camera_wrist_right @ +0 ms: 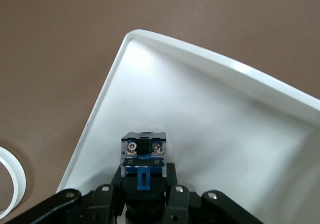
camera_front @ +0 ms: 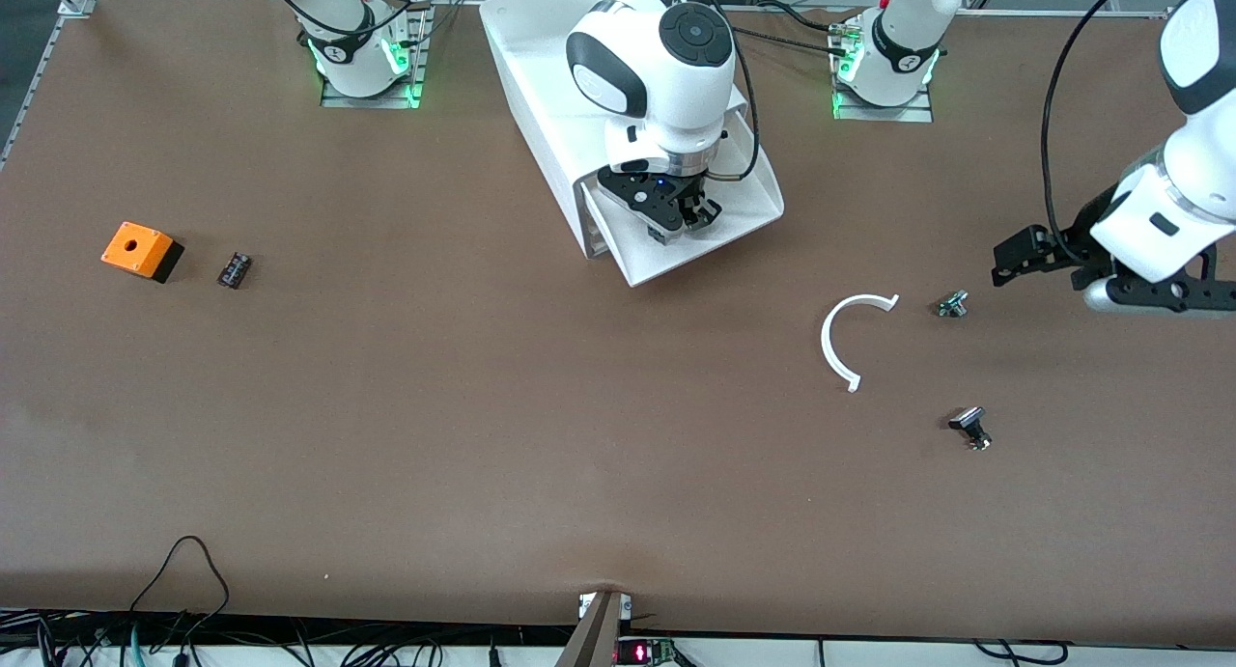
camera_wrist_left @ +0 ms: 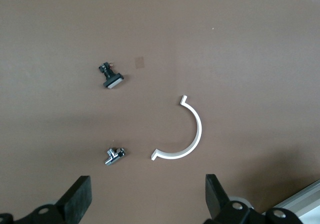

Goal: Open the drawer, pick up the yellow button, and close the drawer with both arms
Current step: 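Lift the button out with the right gripper while the left gripper reaches the drawer, then push the drawer closed with the left gripper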

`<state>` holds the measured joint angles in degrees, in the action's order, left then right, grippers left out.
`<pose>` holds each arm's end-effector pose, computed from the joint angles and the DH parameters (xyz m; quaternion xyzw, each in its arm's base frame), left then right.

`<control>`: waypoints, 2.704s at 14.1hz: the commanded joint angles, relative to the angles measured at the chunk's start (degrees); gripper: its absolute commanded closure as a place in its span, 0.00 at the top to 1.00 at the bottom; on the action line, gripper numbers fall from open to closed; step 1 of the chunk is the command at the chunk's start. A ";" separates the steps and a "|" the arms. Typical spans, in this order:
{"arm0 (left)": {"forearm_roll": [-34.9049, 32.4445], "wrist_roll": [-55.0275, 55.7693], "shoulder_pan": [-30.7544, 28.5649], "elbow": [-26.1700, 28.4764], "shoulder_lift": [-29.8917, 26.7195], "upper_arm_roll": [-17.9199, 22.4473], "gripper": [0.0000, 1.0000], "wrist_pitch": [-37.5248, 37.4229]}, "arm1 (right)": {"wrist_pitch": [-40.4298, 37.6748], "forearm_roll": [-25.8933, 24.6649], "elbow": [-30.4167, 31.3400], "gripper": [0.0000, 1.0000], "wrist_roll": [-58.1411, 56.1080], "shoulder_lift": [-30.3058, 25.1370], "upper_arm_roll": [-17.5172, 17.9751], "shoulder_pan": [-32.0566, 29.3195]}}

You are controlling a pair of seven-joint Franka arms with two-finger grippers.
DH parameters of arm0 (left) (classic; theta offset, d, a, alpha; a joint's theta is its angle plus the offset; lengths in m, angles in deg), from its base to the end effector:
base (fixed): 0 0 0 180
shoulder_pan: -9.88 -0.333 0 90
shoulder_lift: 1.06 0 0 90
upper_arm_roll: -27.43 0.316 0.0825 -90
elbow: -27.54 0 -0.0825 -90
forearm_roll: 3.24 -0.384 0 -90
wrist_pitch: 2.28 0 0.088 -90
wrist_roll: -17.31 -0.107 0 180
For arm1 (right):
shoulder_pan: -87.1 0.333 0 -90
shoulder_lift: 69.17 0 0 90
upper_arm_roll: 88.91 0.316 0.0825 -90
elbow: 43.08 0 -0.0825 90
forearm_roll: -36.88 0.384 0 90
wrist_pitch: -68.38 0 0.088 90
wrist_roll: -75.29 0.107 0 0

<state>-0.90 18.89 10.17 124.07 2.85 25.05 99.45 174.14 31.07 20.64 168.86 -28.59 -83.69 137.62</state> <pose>0.5861 -0.0302 0.5493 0.9997 -0.0055 0.0105 0.0219 0.4462 0.6046 0.4010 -0.9463 0.3224 -0.0225 0.0083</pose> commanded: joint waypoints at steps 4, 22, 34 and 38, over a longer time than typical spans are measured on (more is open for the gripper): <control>-1.55 0.62 0.93 3.58 -3.55 0.01 1.00 -0.29 | -1.96 0.01 -3.34 0.00 -3.11 -2.08 0.06 -3.75; -0.76 5.53 1.02 1.39 -1.89 -3.16 1.00 -1.09 | -2.96 3.88 16.22 0.00 -69.73 -12.18 -6.08 -28.55; 4.33 35.57 12.52 2.17 7.43 -3.42 1.00 0.90 | 36.77 5.01 51.05 0.00 -96.98 -17.64 -18.84 -32.84; 4.25 48.12 19.72 3.14 11.82 -3.60 1.00 11.02 | 41.10 13.43 53.17 0.00 -106.82 -15.63 -18.84 -36.18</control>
<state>2.73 60.16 26.14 127.12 12.68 21.14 107.02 213.27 40.60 72.13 67.23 -43.65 -103.05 103.10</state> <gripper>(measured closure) 0.000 0.670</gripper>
